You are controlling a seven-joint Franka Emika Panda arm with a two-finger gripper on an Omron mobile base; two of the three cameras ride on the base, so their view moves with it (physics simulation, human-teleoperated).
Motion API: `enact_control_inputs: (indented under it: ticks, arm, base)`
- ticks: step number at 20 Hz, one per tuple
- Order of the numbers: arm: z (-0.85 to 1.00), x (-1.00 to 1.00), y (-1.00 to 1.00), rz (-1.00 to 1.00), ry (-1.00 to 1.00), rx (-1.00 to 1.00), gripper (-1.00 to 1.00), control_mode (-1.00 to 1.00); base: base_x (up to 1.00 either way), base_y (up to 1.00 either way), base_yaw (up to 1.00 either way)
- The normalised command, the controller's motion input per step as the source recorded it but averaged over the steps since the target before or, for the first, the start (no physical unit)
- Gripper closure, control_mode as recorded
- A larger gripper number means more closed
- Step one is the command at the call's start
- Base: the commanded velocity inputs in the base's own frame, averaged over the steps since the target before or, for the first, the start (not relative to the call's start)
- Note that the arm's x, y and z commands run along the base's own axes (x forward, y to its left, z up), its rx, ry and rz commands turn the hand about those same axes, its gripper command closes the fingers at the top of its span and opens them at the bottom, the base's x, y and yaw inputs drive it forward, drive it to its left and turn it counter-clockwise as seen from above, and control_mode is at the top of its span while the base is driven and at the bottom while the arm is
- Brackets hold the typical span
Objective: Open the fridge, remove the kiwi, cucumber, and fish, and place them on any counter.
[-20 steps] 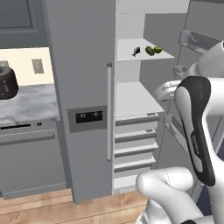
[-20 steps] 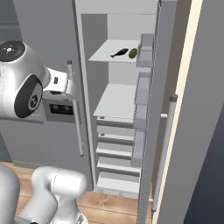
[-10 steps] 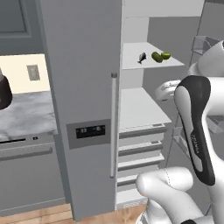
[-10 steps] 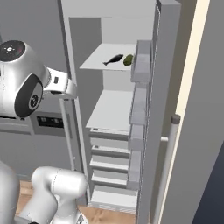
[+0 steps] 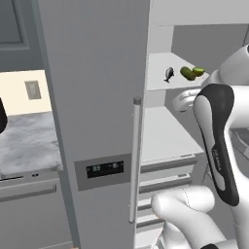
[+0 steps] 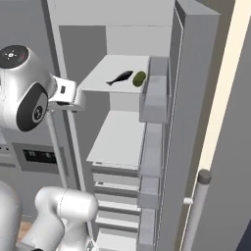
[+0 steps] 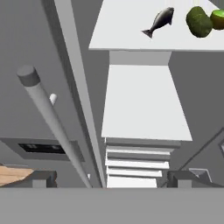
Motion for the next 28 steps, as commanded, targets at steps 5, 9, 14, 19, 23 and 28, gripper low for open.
enact_control_inputs:
  ticks: [5,9,14,19,23,28]
  arm:
    - [0.0,0.0,0.0,0.0,0.0,0.0,-1.0,1.0]
    - [0.0,0.0,0.0,0.0,0.0,0.0,-1.0,1.0]
    - [0.0,0.0,0.0,0.0,0.0,0.0,-1.0,1.0]
    - [-0.03,0.04,0.0,-0.01,0.0,0.0,-1.0,-1.0]
    - [-0.06,0.19,-0.08,-0.08,0.0,0.0,-1.0,-1.0]
    - [-0.04,0.02,-0.19,-0.2,-0.05,0.0,-1.0,-1.0]
  base:
    - [0.57,0.0,-0.01]
    - [0.51,0.0,-0.01]
    - [0.37,0.0,-0.01]
    - [0.17,0.0,-0.03]
    - [0.0,0.0,0.0]
    - [0.0,0.0,0.0]
